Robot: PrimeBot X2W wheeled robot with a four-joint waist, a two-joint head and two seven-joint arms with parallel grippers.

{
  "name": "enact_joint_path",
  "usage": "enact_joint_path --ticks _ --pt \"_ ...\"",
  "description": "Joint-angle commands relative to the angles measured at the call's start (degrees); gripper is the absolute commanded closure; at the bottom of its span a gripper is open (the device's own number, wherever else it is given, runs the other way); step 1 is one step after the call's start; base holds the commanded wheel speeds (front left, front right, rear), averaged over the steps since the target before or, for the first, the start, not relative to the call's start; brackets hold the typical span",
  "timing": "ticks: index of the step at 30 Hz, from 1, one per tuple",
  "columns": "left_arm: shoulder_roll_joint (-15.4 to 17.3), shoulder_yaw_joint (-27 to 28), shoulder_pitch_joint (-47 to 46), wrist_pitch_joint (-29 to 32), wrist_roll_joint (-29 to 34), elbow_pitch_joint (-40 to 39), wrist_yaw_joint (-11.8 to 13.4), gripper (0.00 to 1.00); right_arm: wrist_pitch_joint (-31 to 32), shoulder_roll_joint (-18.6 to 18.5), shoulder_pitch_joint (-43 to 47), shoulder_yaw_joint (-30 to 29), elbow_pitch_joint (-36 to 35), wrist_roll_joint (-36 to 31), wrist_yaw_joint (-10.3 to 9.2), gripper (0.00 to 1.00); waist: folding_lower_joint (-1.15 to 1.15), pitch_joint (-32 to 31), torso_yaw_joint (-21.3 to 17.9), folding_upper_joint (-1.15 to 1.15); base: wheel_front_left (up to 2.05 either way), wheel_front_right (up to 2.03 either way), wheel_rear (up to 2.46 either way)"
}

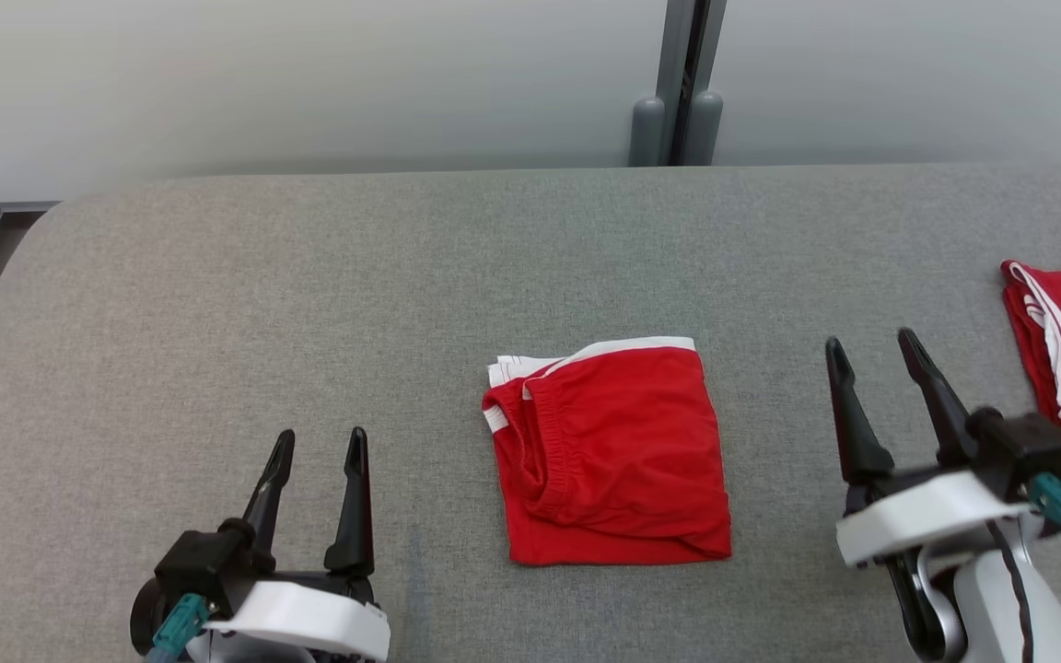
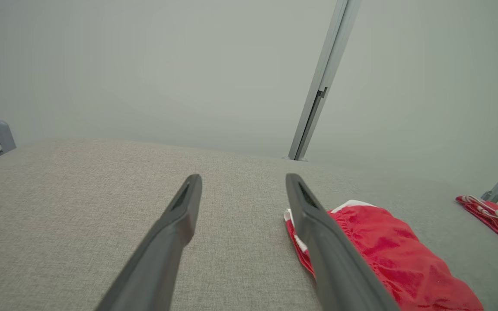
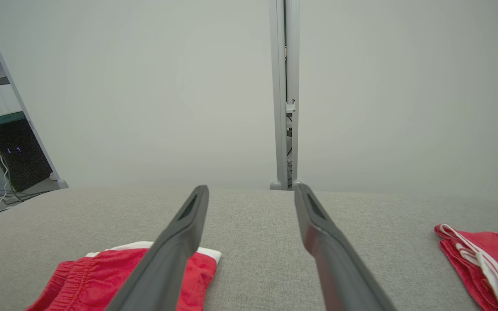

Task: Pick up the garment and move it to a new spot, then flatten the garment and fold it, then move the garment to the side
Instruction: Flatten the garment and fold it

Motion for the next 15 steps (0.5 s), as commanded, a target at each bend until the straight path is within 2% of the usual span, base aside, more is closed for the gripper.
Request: enact_joint_path --ticks 1,7,15 --pt "0.26 0.25 0.88 -0.26 0.46 -0.36 -0.09 0.0 -0.24 -0.08 1.79 -0.53 -1.43 0.09 0.01 0.0 0.0 -0.52 0.13 0.0 0.0 0.0 0.0" --pt "0.22 0.66 3.58 -0.26 0.59 -1.12 0.32 0.0 -0.25 0.22 8.72 -0.3 -5.81 3.2 0.01 0.0 0.0 -1.95 -0.1 0.0 0.0 0.0 0.0" --pt "0.2 0.76 5.87 -0.26 1.04 -1.44 0.7 0.0 -0.25 0.21 11.47 0.74 -7.02 5.99 0.01 0.0 0.0 -3.46 -0.09 0.0 0.0 0.0 0.0"
